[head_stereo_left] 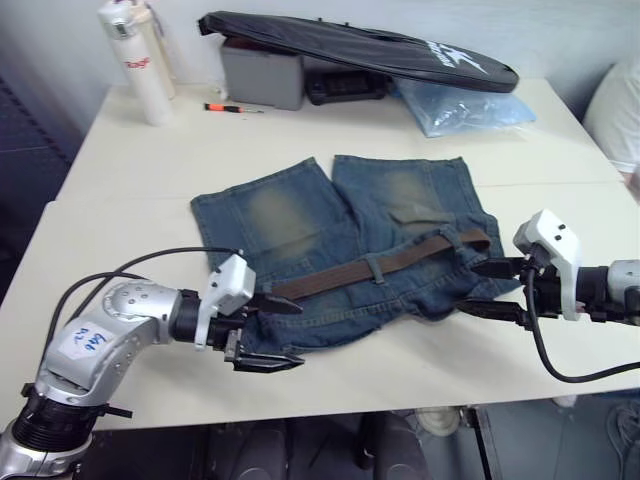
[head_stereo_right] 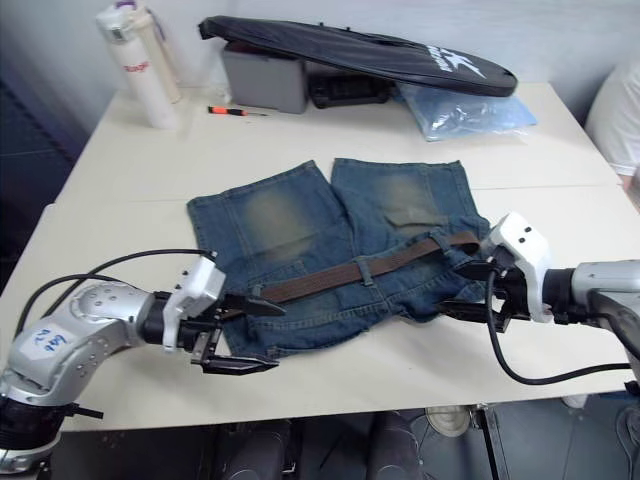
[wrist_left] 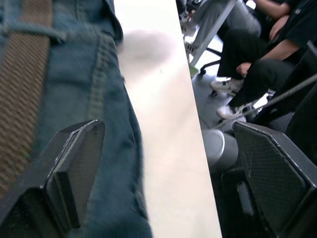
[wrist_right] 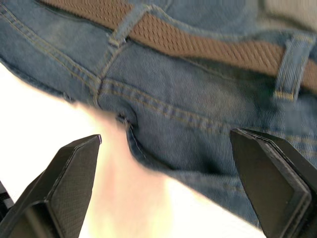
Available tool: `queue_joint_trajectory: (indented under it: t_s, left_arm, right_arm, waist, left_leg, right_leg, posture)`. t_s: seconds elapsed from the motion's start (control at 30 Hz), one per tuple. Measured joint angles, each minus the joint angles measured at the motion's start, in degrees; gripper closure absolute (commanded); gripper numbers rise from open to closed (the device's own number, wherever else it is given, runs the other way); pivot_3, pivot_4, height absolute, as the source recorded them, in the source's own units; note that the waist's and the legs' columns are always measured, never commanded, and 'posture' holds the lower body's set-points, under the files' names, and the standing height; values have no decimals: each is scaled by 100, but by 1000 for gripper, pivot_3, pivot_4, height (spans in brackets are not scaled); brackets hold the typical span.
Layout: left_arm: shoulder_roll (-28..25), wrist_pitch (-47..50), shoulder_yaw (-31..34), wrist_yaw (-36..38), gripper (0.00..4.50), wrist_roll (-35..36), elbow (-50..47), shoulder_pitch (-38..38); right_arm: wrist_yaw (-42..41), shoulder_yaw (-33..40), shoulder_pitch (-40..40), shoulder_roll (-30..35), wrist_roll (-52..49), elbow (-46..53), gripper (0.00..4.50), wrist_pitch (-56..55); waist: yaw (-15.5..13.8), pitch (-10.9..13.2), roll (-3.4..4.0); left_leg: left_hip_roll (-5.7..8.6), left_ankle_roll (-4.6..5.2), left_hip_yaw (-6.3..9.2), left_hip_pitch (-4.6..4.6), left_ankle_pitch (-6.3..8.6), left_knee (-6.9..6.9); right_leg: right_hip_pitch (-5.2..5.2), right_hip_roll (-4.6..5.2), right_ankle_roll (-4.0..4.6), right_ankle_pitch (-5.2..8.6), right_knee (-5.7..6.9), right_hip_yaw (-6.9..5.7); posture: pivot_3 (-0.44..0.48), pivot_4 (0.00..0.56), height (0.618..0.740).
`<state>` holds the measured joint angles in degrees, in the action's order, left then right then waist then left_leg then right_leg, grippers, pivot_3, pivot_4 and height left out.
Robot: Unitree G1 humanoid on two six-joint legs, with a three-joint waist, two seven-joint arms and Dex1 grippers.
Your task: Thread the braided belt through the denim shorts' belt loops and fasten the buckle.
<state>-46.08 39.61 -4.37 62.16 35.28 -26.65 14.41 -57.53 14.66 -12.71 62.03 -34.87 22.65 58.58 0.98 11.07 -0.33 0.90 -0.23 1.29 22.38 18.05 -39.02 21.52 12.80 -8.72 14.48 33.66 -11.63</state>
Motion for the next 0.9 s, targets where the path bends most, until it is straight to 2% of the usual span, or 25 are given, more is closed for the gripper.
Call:
queue_joint_trajectory:
  t_s: [0.1, 0.23, 0.27, 0.3, 0.37, 0.43, 0.53, 0.73, 0.8, 0.9]
  left_arm:
    - [-8, -664, -519, 203, 0, -616, 71, 58]
    - [96, -1228, -961, 298, 0, -1200, 508, 219]
    - [177, -1375, -1077, 273, 0, -1392, 662, 324]
    - [326, -1572, -1218, 212, 0, -1644, 853, 473]
    - [496, -1807, -1326, 130, 0, -1891, 1023, 580]
    - [524, -2008, -1442, 119, 0, -2112, 1231, 581]
    - [433, -2297, -1548, 213, 807, -2355, 1438, 526]
    - [68, -3183, -1511, 609, 3594, -2538, 1899, 644]
    - [24, -3523, -1516, 775, 4391, -2564, 2183, 775]
    - [-47, -4111, -1516, 1026, 4455, -2611, 2825, 1108]
  right_arm:
    - [33, 206, 122, 81, -98, 13, 26, 164]
    - [20, 379, 278, 139, -181, 77, 26, 163]
    - [20, 391, 314, 161, -181, 85, 26, 157]
    - [25, 411, 346, 182, -182, 114, 26, 155]
    - [48, 424, 358, 189, -213, 164, 26, 176]
    - [84, 430, 364, 211, -269, 175, 26, 290]
    - [115, 431, 403, 314, -287, 175, 0, 401]
    - [211, 429, 381, 325, -292, 179, 0, 449]
    - [218, 390, 296, 325, -292, 178, 0, 449]
    - [217, 277, 184, 325, -288, 176, 0, 415]
  waist:
    - [-230, 14, 24]
    - [-266, 17, 29]
    - [-254, 21, 36]
    - [-204, 22, 34]
    - [-162, 22, 33]
    - [-166, 18, 26]
    - [-231, 19, 25]
    - [-214, 18, 27]
    - [-210, 18, 27]
    - [-217, 18, 27]
  left_leg:
    - [-15, -7, -47, -20, -1, -1]
    - [-20, -5, -54, -9, 7, 7]
    - [16, 14, -2, 5, -6, 34]
    - [94, 52, 66, -9, -50, 102]
    - [182, 72, 152, -8, -109, 162]
    - [185, 41, 140, -30, -138, 161]
    - [167, 31, 127, -31, -131, 158]
    - [106, 0, 93, -42, -108, 153]
    - [94, -3, 72, -42, -108, 158]
    - [79, -7, 49, -46, -110, 158]
  right_leg:
    - [11, -44, 4, -2, -1, 85]
    - [9, -54, 5, -2, -3, 91]
    - [-34, -9, -7, 3, -15, 32]
    - [-82, 83, -31, 17, -18, -53]
    - [-112, 166, -64, 33, -12, -130]
    - [-77, 150, -71, 33, -14, -69]
    - [-73, 132, -69, 31, -23, -59]
    - [-59, 67, -47, 32, -28, -24]
    - [-39, 55, -42, 31, -21, -3]
    - [-26, 39, -31, 25, -17, 17]
  posture:
    - [0, 150, 740]
    - [0, 150, 740]
    - [0, 150, 740]
    - [0, 150, 740]
    - [0, 150, 740]
    - [0, 150, 740]
    - [0, 150, 740]
    - [0, 150, 740]
    - [0, 150, 740]
    - [0, 150, 740]
